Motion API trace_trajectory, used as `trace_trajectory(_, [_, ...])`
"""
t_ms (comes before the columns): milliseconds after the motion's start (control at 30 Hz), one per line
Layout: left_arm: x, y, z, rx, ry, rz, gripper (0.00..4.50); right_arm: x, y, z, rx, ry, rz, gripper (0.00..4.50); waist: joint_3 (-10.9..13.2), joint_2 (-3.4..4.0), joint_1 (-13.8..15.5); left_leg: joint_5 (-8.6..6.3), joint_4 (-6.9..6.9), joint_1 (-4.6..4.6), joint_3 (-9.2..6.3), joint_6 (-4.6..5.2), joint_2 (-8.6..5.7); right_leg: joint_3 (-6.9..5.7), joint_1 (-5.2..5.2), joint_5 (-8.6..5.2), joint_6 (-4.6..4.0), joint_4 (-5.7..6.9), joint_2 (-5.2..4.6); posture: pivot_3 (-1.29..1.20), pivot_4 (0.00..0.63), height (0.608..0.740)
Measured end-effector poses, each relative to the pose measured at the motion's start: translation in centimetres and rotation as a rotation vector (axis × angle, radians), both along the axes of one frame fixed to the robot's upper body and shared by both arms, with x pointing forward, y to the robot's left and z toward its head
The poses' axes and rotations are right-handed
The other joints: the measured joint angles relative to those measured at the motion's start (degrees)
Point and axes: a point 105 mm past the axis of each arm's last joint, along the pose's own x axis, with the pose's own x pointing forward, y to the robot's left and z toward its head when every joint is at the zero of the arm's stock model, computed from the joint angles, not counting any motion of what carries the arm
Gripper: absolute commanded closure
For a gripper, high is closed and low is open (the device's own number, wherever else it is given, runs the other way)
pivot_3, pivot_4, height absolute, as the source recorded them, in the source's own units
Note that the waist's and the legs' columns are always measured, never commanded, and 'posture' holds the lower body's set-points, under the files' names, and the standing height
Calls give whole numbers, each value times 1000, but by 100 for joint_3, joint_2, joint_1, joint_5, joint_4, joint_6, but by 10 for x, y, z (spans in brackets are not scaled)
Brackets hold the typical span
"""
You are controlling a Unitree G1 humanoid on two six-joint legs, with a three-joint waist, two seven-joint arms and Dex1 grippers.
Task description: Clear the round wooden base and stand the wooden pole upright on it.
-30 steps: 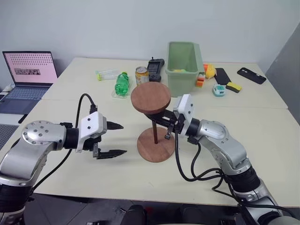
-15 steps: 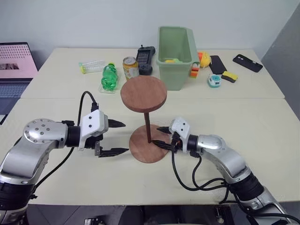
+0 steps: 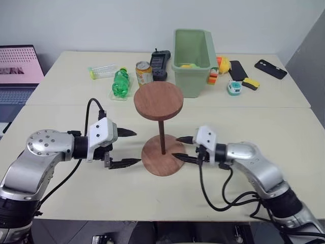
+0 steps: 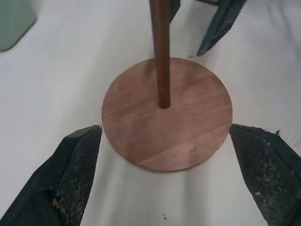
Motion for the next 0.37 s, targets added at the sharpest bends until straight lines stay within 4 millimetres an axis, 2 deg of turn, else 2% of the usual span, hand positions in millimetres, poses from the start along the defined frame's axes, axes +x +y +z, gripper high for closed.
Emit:
trace_trajectory(133, [4,6,-5,20,-15,58,0,-12,-32,10,-54,1,10,1830,2,3,38,-1,2,2,3,2,-2,0,2,0,0,0,0,0,150,740])
trace_trajectory(200, [3,12,-10,28,-15,78,0,-22,-60,14,-96,25,-12,1830,4,5,74,-1,0,3,4,2,-4,-1,6,0,0,-3,0,0,150,740])
trace_trajectory(233, [3,21,-15,31,-1,103,0,-24,-80,16,-134,44,-51,1830,4,5,89,-2,0,11,6,4,-4,-1,16,0,0,-6,0,0,150,740])
trace_trajectory(367, [3,35,-23,48,13,147,0,-27,-115,27,-172,29,-151,1830,9,-3,82,-2,4,33,6,5,1,1,40,0,-1,2,2,0,150,740])
